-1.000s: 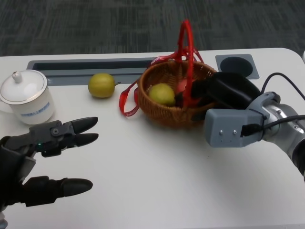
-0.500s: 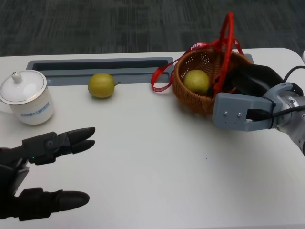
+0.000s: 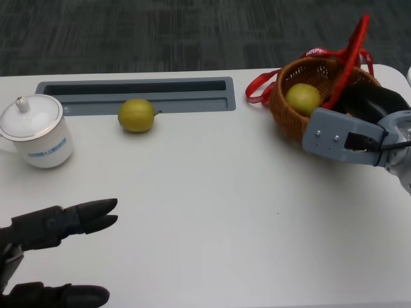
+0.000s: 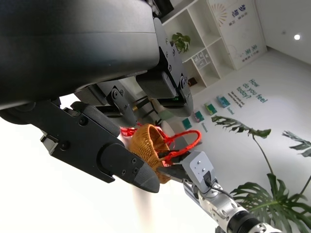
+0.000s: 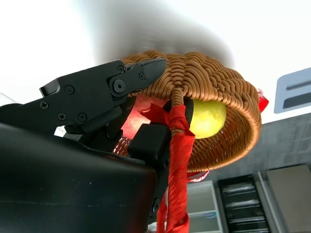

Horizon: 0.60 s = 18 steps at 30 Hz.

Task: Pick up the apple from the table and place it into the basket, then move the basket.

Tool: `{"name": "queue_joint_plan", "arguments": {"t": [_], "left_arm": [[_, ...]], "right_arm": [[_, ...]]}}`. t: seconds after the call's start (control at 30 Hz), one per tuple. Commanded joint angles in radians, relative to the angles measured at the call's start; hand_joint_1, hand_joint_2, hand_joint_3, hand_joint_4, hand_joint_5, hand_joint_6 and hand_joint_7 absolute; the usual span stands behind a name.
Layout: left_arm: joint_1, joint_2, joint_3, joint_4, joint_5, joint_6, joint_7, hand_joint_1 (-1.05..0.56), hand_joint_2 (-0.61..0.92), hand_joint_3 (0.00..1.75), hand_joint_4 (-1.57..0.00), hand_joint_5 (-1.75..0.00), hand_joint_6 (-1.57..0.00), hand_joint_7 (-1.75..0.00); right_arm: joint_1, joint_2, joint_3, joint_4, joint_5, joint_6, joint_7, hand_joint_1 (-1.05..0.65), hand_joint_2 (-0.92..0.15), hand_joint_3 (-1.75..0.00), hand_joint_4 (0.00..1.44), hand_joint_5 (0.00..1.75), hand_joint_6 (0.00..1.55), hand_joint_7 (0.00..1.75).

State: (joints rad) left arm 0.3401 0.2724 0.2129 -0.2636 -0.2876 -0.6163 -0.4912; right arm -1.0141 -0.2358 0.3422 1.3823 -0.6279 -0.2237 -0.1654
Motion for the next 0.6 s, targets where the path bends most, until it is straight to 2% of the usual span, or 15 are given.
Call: {"name": "queue_joint_plan", "arguments": {"t": [0.03, 0.1, 0.17, 0.37, 0.5, 0.6], "left_arm": [[0.019, 0.021, 0.012, -0.030, -0.016, 0.024, 0.005, -0.38, 0.72, 0.00, -0.87, -0.01, -0.74, 0.00], [0.019, 0.023, 0.011, -0.035, -0.016, 0.032, 0.005, -0.36, 0.72, 0.00, -0.87, -0.01, -0.74, 0.00], [0.016, 0.023, 0.009, -0.037, -0.017, 0.037, 0.005, -0.35, 0.71, 0.00, -0.87, -0.01, -0.74, 0.00], [-0.002, 0.018, 0.002, -0.024, -0.013, 0.030, 0.002, -0.34, 0.70, 0.00, -0.88, -0.01, -0.75, 0.00], [-0.016, 0.019, -0.003, -0.013, -0.013, 0.025, -0.003, -0.35, 0.70, 0.00, -0.88, -0.01, -0.75, -0.01], [-0.027, 0.019, -0.008, -0.003, -0.016, 0.020, -0.009, -0.35, 0.70, 0.00, -0.88, -0.01, -0.75, 0.00]], "right_arm": [[0.015, -0.014, -0.014, 0.012, 0.006, 0.016, -0.018, -0.16, -0.83, 0.00, 1.10, 0.00, 1.07, 0.01], [0.014, -0.011, -0.014, 0.011, 0.002, 0.009, -0.017, -0.18, -0.83, 0.00, 1.09, 0.00, 1.05, 0.01], [0.014, -0.008, -0.018, 0.010, 0.006, -0.003, 0.002, -0.26, -0.82, 0.00, 1.03, 0.00, 0.97, 0.00], [0.008, 0.001, -0.023, 0.007, 0.013, -0.030, 0.050, -0.65, -0.73, 0.00, 0.53, 0.00, 0.46, 0.00], [0.004, 0.005, 0.000, 0.004, -0.002, -0.065, 0.071, -0.98, -0.80, -0.02, 0.20, 0.00, 0.14, 0.00], [0.005, 0.009, -0.006, 0.002, 0.006, -0.095, 0.084, -1.04, -0.85, -0.03, 0.08, 0.00, 0.03, 0.00]]}}
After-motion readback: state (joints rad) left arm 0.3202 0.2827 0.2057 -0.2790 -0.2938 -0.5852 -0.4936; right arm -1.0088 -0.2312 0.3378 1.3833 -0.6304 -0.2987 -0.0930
